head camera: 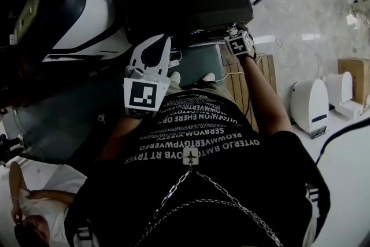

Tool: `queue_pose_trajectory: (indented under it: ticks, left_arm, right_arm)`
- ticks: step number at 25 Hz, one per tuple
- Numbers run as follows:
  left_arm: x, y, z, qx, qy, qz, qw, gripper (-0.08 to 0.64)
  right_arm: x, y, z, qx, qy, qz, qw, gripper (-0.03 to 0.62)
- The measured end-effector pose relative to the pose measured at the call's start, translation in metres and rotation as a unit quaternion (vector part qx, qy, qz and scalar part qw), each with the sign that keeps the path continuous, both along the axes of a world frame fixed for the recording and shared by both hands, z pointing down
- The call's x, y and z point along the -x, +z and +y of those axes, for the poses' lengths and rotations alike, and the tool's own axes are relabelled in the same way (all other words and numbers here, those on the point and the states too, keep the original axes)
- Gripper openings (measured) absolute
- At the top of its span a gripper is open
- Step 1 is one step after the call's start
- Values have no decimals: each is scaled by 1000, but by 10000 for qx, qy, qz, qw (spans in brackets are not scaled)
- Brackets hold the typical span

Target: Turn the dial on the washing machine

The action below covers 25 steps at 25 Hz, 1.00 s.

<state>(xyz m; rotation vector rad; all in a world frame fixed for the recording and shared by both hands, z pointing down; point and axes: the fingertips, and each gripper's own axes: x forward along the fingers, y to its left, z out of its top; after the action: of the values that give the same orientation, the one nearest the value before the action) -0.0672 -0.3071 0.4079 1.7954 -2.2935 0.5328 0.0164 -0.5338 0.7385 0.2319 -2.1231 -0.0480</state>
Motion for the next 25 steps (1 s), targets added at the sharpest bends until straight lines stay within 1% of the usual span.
queue_pose_trajectory:
  ticks: [6,10,15,18,21,23,25]
  left_arm:
    - [1,2,2,-11,-37,18,10000,6]
    - [-1,2,1,-13,-20,38,10000,6]
    - [-2,1,1,-23,-18,34,10000,6]
    - [-1,0,2,-23,-60,30,10000,6]
    - [2,1,3,-24,-106,56,9999,6]
    - [2,2,3,1,-106,51,9999,6]
    - [1,3,3,9,-89,55,9999,6]
  right_arm:
    - [-2,7,-7,-86,35,50,9999,252]
    - [-5,18,-13,99,79,163,9998,270]
    - [-3,17,-12,103,119,137,9998,270]
    - [-3,5,-13,-15,135,18,9999,268]
    - [2,-9,-3,-119,-77,-109,9998,258]
    - [6,-7,5,-123,-229,-45,9997,258]
    - [5,-1,7,-109,-250,56,9996,258]
